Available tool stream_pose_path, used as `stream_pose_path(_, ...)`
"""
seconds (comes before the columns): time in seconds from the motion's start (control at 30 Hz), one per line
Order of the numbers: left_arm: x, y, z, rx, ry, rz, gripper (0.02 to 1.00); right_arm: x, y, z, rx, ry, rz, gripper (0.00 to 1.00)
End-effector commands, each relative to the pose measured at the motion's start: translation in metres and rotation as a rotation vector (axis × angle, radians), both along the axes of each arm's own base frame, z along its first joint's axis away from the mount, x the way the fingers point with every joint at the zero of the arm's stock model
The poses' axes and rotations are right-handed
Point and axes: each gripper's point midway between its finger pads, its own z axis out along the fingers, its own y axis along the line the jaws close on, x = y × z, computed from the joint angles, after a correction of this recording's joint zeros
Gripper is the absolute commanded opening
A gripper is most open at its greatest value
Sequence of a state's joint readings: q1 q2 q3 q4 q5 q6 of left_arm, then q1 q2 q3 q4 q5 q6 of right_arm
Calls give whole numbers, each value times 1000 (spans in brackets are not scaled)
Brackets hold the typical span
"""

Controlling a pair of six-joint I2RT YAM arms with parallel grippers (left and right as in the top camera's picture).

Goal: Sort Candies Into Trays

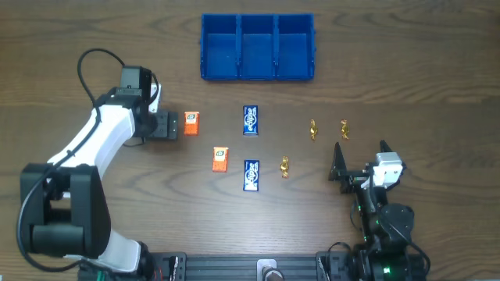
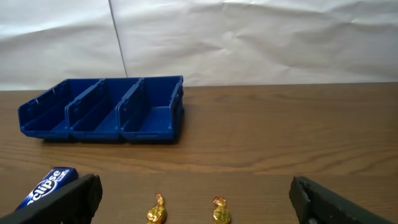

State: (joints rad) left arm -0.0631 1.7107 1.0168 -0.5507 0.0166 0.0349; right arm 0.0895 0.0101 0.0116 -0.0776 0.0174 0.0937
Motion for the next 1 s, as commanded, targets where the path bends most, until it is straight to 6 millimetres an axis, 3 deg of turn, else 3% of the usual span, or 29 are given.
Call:
stream_pose_path(0.03,8,0,-9,-1,-1,-29,947,0,1,-1,-9,-1,8,998)
stream_pose_path(0.23,10,0,-24,-1,18,-29,930,0,1,-1,-9,-1,8,998)
stream_pose_path(0.37,12,0,-27,-1,17,-28,869,0,1,-1,-9,-1,8,998)
stream_pose_path(0.43,13,0,-27,-1,13,-28,816,0,1,-1,-9,-1,8,998)
stream_pose_path(0.7,14,-1,-27,-3,9,-25,452,0,1,-1,-9,-1,8,998)
stream_pose_path(1.0,17,-4,-27,-25,-1,-20,334,0,1,-1,-9,-1,8,998)
